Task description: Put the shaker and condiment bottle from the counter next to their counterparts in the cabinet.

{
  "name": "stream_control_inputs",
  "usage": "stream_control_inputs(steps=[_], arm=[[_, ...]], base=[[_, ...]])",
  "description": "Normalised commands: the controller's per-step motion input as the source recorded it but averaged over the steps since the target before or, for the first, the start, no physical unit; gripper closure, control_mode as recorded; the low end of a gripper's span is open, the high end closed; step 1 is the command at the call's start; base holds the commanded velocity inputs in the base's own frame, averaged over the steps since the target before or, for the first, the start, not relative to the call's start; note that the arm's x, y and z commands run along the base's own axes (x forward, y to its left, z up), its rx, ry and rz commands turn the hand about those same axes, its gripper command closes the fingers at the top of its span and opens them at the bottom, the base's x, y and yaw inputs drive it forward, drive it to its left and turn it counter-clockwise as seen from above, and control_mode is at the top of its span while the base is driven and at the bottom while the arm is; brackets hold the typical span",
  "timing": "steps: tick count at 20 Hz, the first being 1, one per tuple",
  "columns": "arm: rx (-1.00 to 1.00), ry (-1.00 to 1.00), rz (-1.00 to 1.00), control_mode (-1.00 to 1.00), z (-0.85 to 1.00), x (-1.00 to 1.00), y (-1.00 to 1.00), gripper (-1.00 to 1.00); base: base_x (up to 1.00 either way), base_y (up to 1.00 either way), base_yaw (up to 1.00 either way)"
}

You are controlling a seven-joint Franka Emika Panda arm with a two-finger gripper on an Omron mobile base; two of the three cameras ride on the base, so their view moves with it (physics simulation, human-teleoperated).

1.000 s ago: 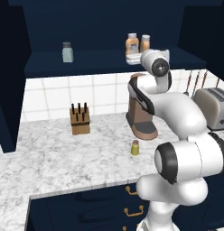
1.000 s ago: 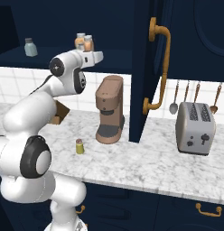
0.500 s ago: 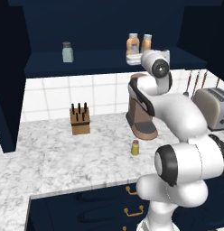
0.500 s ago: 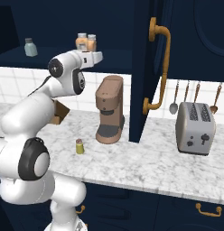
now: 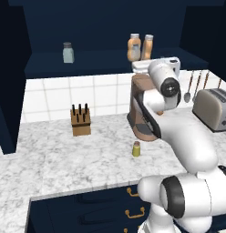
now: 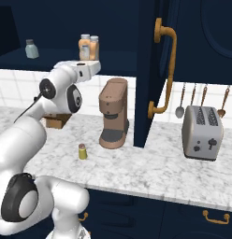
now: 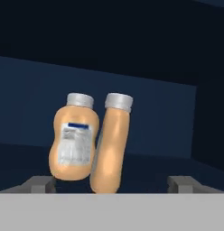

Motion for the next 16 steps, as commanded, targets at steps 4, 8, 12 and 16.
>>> stream_control_inputs(steps=[4,8,12,16], arm=[[0.13,0.06,0.00,-1.00,0.00,-0.69,0.00,-1.00],[0.31,0.28,0.00,-1.00,0.06,-0.59,0.00,-1.00],[0.29,0.41,0.01,-1.00,0.00,-0.69,0.00,-1.00],[0.14,0.41,0.02,-1.00,0.00,-0.65,0.00,-1.00]], base=[[0.00,0.00,0.00],[0.00,0.00,0.00],[0.00,0.00,0.00],[0.00,0.00,0.00]])
